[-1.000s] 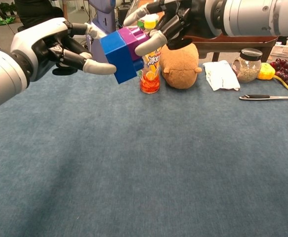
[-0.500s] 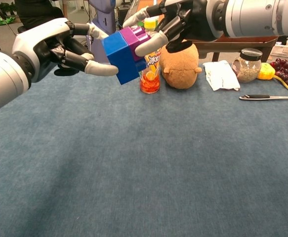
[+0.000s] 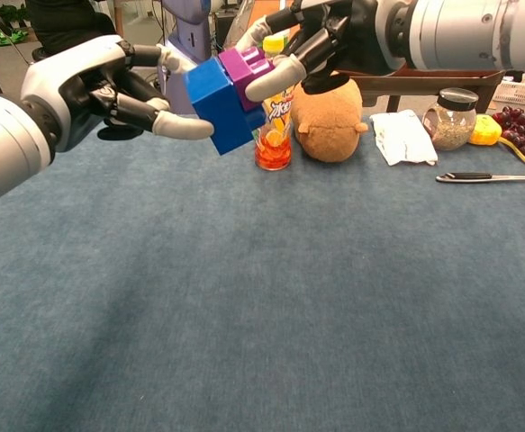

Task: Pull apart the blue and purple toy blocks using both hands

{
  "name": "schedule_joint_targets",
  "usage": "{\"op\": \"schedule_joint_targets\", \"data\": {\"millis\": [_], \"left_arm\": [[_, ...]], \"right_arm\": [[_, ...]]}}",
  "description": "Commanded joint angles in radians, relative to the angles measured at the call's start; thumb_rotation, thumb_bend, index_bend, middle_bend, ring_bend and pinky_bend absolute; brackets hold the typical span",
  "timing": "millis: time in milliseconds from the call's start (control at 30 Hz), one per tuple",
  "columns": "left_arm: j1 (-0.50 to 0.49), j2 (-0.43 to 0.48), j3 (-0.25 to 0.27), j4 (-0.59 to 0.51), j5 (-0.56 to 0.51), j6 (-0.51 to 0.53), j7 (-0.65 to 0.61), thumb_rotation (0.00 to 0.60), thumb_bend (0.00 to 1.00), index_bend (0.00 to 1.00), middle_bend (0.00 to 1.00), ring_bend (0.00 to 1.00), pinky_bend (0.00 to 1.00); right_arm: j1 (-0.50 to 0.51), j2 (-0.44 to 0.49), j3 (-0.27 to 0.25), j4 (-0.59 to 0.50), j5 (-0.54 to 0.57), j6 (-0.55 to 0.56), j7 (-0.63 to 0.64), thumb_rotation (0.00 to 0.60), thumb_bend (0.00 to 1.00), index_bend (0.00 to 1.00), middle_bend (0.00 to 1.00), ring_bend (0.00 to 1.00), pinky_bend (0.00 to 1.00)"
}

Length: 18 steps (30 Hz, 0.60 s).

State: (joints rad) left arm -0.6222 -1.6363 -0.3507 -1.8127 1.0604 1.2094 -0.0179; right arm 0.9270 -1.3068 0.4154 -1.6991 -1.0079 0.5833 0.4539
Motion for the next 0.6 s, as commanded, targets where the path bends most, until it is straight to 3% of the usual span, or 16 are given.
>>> {"op": "schedule_joint_targets", "data": {"millis": [33, 400, 600], "left_arm": [[0.001, 0.002, 0.001, 0.002, -0.002, -0.003, -0.002, 0.600, 0.00, 0.65, 1.00, 1.00, 1.00], [0.009, 0.012, 0.004, 0.021, -0.016, -0.011, -0.004, 0.600, 0.00, 0.65, 1.00, 1.00, 1.00], [0.021, 0.040, 0.036, 0.042, -0.023, -0.026, 0.026, 0.600, 0.00, 0.65, 1.00, 1.00, 1.00]], "right_arm": [[-0.002, 0.001, -0.001, 0.002, -0.007, 0.000, 0.005, 0.600, 0.00, 0.65, 1.00, 1.00, 1.00], [-0.033, 0.032, -0.010, -0.004, -0.040, 0.012, 0.028, 0.600, 0.00, 0.68, 1.00, 1.00, 1.00], [-0.062, 0.071, -0.042, -0.007, -0.071, 0.031, -0.002, 0.600, 0.00, 0.68, 1.00, 1.00, 1.00]]}}
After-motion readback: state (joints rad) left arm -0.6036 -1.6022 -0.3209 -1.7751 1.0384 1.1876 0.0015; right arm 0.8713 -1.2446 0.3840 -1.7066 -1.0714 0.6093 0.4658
